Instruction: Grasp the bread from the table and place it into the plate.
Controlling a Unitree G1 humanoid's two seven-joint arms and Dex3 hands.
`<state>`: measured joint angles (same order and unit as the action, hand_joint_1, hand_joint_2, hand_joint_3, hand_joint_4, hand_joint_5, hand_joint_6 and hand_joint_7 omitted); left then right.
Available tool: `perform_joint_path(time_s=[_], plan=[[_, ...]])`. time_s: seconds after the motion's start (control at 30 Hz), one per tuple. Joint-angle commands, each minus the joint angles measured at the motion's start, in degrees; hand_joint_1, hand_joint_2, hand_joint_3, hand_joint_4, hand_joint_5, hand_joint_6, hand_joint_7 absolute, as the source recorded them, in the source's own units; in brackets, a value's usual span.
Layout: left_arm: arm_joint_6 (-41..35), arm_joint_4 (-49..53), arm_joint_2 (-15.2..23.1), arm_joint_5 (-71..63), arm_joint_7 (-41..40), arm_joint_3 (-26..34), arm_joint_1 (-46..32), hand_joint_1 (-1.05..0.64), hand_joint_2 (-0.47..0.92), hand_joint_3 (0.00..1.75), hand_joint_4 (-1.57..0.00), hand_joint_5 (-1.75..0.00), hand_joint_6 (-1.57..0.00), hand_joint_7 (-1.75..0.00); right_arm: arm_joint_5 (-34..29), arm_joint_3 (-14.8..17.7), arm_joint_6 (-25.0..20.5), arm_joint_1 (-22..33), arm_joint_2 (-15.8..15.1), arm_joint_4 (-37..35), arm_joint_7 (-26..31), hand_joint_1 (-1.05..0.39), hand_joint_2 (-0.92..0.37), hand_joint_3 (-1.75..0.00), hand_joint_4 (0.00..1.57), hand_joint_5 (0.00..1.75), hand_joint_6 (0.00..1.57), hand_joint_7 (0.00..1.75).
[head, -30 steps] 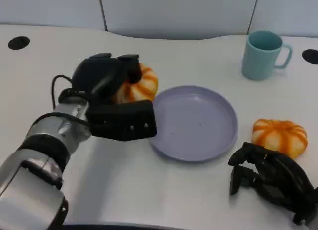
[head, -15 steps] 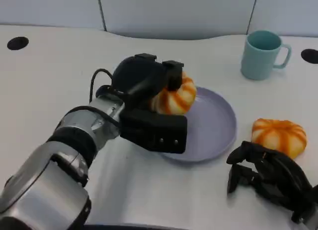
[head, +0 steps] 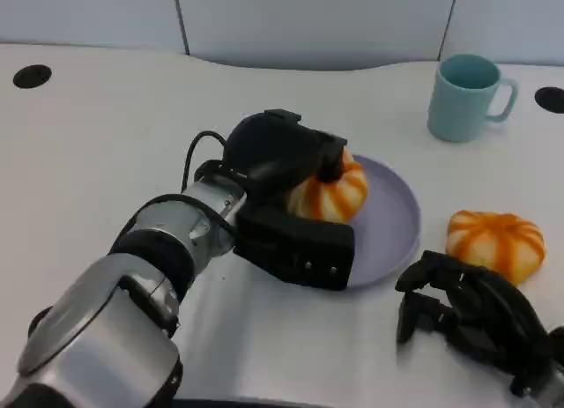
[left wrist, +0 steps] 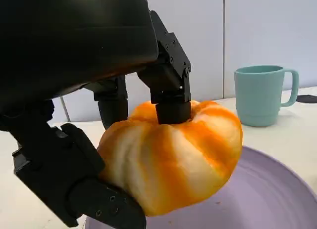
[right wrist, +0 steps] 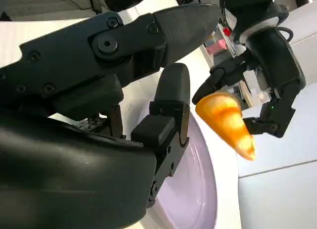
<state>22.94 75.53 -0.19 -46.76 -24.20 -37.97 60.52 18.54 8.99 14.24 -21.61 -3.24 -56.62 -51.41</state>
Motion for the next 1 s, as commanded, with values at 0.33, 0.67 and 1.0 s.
perform_joint_path(time_s=[0.33,0.67,1.0], plan=[[-0.92,1.12,0.03,1.84,11.89,1.17,1.74,-0.70,0.90,0.01,-0.21,-1.19,-0.22,-0.82,-0.82,0.12,-2.16,2.21,0.68,-1.65,0.66,-0.53,-0.92,-0.07,0.66,1.54,0.78,0.92],[-1.94,0.91,-1.05,1.75,16.00,0.86,2.61,-0.83,0.91,0.01,0.00,-0.57,0.00,-0.35,-1.35,-0.01,-0.57,1.72,0.38,-2.80,0.34,-0.54,-0.92,-0.09,0.65,1.57,0.77,0.93],[-2.09,0.36,-0.27,4.27,18.96,3.14,2.40,-0.93,0.92,0.06,0.00,-0.03,0.00,0.00,-0.83,0.68,-1.79,1.05,0.25,-3.98,0.47,-0.52,-0.92,-0.07,0.65,1.58,0.78,0.91]])
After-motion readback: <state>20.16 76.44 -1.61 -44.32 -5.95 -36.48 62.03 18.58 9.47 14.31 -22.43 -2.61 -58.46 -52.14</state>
